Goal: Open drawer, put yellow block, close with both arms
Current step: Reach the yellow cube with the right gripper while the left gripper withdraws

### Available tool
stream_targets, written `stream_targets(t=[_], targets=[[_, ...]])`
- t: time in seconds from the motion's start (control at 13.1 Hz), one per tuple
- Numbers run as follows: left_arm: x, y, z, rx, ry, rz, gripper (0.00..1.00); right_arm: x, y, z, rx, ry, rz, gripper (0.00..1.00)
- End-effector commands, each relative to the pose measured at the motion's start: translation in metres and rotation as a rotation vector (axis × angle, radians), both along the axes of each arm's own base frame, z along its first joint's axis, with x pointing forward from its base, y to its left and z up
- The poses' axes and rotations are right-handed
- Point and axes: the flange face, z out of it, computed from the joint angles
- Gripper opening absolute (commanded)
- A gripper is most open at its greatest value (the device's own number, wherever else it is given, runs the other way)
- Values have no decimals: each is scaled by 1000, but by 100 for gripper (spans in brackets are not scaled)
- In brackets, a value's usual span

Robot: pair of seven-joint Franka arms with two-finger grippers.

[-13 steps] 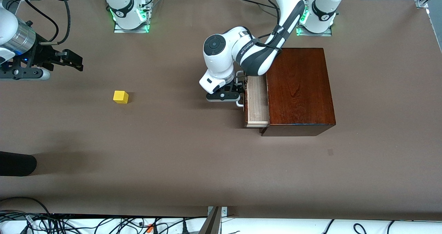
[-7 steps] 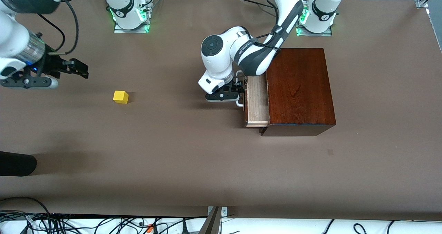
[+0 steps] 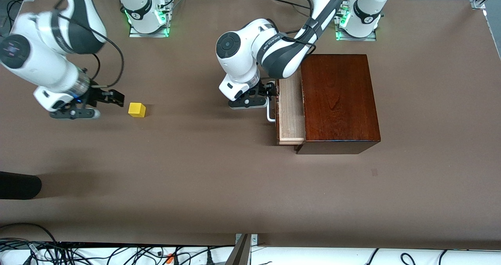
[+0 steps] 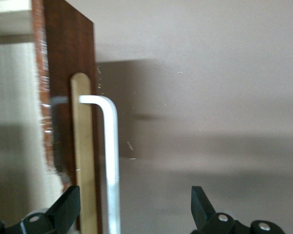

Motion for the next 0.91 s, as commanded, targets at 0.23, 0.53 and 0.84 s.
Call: stream_targets(t=[0.23,0.53,0.84], targets=[[45,97,128,-10,6,-21,100,-41,-6,-98,21,-10,-4,100],[71,196,188,0,64,-19,100,-64,-10,-152,33,-31,-1,100],[94,336,238,-212,178,17,100,-73,-27,-198,40,-74,3,100]])
